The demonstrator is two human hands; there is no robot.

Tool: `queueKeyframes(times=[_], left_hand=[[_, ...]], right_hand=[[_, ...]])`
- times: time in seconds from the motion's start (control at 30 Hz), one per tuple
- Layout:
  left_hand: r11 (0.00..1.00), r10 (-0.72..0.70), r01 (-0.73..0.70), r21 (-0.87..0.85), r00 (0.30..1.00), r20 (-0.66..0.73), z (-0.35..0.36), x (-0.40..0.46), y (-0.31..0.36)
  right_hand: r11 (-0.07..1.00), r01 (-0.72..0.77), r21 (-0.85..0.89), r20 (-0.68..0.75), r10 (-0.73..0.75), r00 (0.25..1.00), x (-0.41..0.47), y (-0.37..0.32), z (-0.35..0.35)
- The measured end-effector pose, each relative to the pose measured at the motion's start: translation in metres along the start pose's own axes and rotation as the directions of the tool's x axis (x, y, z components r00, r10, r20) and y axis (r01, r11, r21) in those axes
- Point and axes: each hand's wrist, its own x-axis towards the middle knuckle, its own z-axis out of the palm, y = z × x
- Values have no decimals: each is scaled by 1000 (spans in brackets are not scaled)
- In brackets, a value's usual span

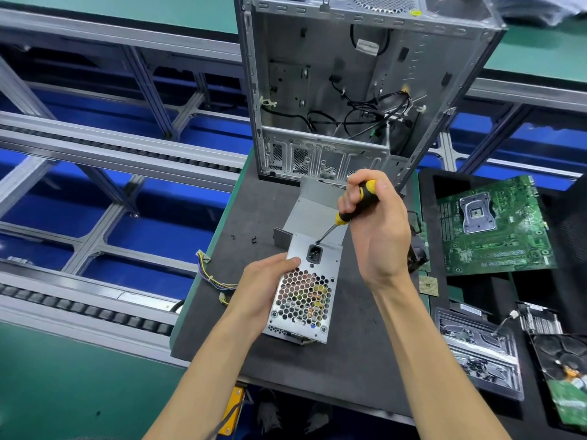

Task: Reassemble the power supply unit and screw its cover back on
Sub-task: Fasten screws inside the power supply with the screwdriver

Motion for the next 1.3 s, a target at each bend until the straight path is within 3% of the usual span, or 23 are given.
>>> queueKeyframes(times=[0.1, 0.27, 0.53, 0.77, 0.97, 1.13, 1.23, 1.3], left_hand=[[1000, 3, -3, 4, 1000, 8, 0, 0, 0], [1000, -4, 4, -7, 1000, -6, -1, 2, -1], [1000, -6, 6, -10, 1000, -18, -3, 2, -3], [1000, -9, 9, 6, 999, -34, -3, 3, -4], [1000, -9, 9, 7, 999, -41, -2, 2, -4], [999, 15, -14, 51, 999, -30, 1, 0, -5], [993, 45, -43, 114, 999, -14, 6, -1, -8], [984, 66, -66, 166, 998, 5, 11, -2, -9]], right_hand=[[1000, -22, -8, 23, 23, 999, 0, 1, -1], [986, 50, -162, 97, -35, 995, 0, 0, 5], [991, -30, -129, 77, 40, 996, 7, 2, 6], [947, 104, -303, 79, -83, 993, 2, 7, 10], [944, 114, -309, 56, -102, 993, 3, 11, 11], [986, -5, -165, -128, -17, 992, 0, 9, 4], [997, 45, -55, -148, -52, 988, 0, -3, 1], [989, 93, -115, -132, -108, 985, -1, -12, -3]])
